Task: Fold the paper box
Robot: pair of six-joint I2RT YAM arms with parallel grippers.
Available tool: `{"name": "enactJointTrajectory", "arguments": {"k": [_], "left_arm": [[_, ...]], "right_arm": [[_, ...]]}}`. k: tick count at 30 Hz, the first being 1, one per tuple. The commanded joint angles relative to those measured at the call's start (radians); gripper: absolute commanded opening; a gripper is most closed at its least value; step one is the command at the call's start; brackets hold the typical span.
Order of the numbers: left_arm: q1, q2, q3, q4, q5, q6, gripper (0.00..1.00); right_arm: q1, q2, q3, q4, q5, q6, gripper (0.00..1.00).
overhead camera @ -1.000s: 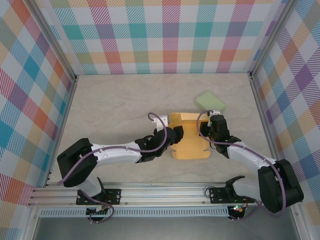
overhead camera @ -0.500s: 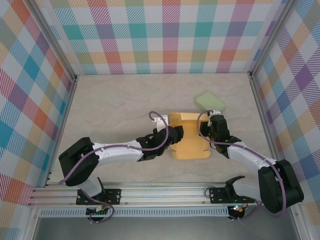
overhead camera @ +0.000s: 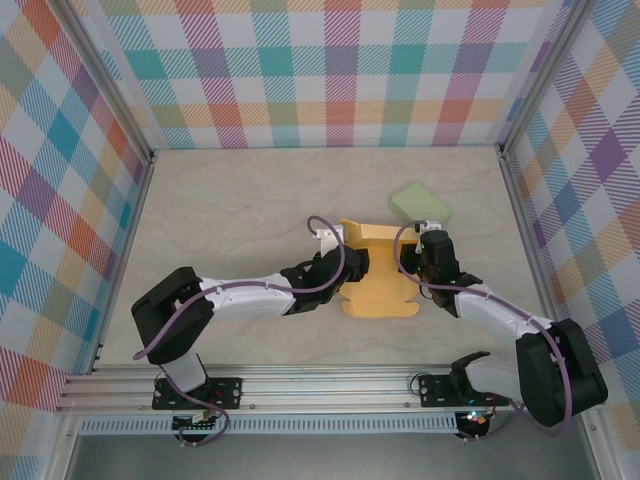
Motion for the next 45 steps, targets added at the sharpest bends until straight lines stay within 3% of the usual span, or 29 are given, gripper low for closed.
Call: {"name": "enactJointTrajectory", "arguments": {"k": [1, 9, 12, 17, 22, 29, 35, 38, 41, 45], "left_arm": [[0.003, -0.015, 0.013, 0.072, 0.02, 0.059, 0.6], [-0.003, 0.044, 0.038, 0.122, 0.072, 0.063, 0.38], [-0.002, 0.08, 0.068, 0.136, 0.083, 0.078, 0.37], [-0.002, 0.093, 0.075, 0.17, 0.081, 0.126, 0.37], [-0.002, 0.02, 0.01, 0.159, 0.075, 0.15, 0.44], [-0.02, -0.189, -0.156, 0.152, 0.237, 0.131, 0.51], [-0.045, -0.397, -0.216, 0.066, 0.271, 0.176, 0.54], [-0.044, -0.51, -0.241, 0.016, 0.209, 0.221, 0.54], [-0.035, -0.597, -0.227, -0.099, 0.016, 0.274, 0.51], [0.047, -0.627, -0.21, -0.181, -0.104, 0.326, 0.48]], "right_arm": [[0.007, -0.013, -0.006, 0.038, -0.024, 0.009, 0.0], [0.006, -0.008, -0.007, 0.039, -0.03, 0.008, 0.0], [0.007, -0.006, -0.006, 0.041, -0.036, 0.009, 0.0], [0.007, -0.006, -0.006, 0.04, -0.044, 0.01, 0.0], [0.007, -0.007, -0.004, 0.034, -0.022, 0.012, 0.0], [0.007, -0.004, -0.001, 0.028, -0.001, 0.009, 0.0], [0.006, -0.005, -0.003, 0.029, -0.005, 0.004, 0.0], [0.006, -0.008, -0.003, 0.029, -0.007, 0.003, 0.0], [0.006, -0.008, -0.004, 0.031, -0.013, 0.002, 0.0], [0.006, -0.005, -0.003, 0.032, -0.016, 0.002, 0.0]]}}
